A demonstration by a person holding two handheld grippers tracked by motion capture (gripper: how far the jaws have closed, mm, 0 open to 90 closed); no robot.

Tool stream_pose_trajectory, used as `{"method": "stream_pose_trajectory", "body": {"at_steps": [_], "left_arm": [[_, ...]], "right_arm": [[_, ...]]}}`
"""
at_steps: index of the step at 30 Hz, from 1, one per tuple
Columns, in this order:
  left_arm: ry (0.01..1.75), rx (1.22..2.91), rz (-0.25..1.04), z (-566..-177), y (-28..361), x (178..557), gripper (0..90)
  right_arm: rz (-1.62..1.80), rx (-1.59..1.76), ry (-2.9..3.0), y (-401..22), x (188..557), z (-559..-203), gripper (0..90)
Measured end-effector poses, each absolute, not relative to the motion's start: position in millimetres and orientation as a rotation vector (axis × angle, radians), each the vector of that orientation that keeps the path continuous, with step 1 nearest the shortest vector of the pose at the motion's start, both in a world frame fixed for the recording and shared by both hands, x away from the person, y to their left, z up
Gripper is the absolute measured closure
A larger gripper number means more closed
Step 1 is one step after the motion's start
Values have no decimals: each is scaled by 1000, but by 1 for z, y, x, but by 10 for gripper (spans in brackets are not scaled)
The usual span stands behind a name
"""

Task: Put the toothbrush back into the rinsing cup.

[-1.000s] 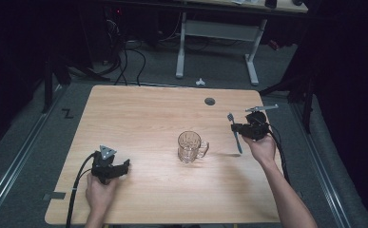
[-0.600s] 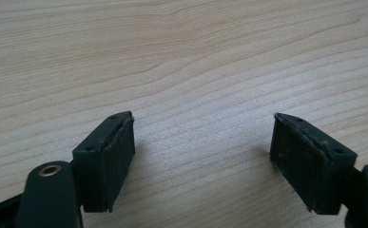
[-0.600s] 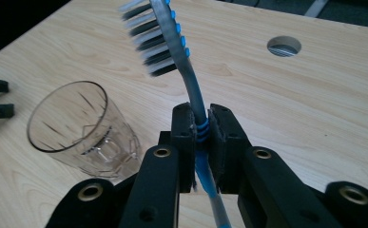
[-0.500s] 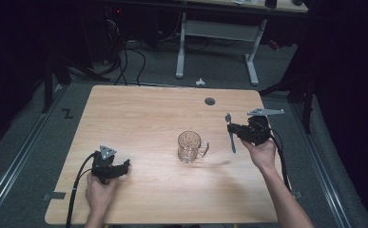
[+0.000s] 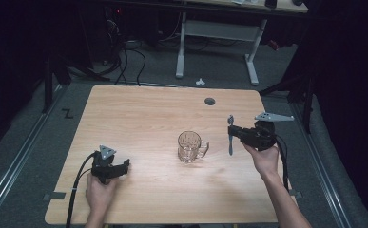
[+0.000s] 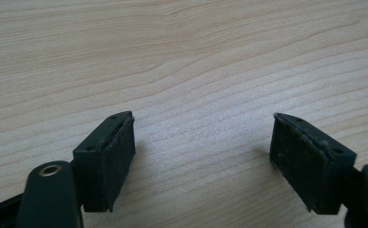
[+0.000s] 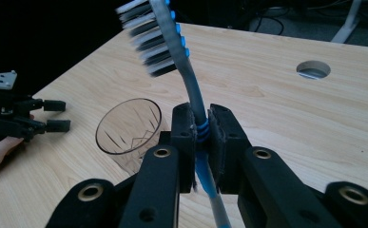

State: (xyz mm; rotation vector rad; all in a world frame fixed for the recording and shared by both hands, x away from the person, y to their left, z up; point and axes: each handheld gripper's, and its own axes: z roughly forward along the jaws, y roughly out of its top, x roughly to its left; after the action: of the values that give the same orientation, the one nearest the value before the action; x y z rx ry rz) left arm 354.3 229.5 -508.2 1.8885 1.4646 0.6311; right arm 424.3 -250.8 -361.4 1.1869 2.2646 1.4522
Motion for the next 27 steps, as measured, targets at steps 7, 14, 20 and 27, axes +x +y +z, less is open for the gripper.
{"method": "stream_pose_trajectory", "body": {"at_steps": [7,14,20,27], "left_arm": [[1464,1889,631,-508,230,354,238],[1464,1889,632,-508,229,354,238],[1463,1891,633,-508,229,354,238],[1462,1892,633,-508,229,354,235]], "right_arm": [[1540,1162,2264,-248,422,-357,813],[1607,1117,2277,-236,423,-352,813],[1645,1093,2290,-226,426,-349,813],[1650,1058,2294,-215,429,-345,813]]}}
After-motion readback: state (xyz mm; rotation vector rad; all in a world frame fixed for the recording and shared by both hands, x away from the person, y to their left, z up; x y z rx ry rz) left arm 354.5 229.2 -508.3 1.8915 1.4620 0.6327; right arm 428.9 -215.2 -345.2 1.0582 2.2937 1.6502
